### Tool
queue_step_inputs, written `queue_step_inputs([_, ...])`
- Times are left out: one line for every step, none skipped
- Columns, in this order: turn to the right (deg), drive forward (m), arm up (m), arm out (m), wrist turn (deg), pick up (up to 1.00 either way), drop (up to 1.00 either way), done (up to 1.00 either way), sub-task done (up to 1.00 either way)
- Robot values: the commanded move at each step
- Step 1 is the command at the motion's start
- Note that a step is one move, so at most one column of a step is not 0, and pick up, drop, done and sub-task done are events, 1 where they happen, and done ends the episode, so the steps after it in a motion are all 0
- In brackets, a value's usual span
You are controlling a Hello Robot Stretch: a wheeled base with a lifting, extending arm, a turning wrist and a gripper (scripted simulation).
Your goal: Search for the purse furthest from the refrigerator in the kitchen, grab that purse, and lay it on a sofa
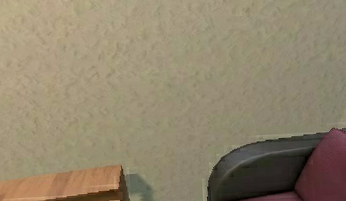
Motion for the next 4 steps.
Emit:
queue_step_inputs([0.0,0.0,-0.32,0.0,0.0,0.0,0.0,0.0,0.0])
queue_step_inputs([0.0,0.0,0.0,0.0,0.0,0.0,1.0,0.0,0.0])
queue_step_inputs([0.0,0.0,0.1,0.0,0.0,0.0,0.0,0.0,0.0])
queue_step_inputs([0.0,0.0,0.0,-0.08,0.0,0.0,0.0,0.0,0.0])
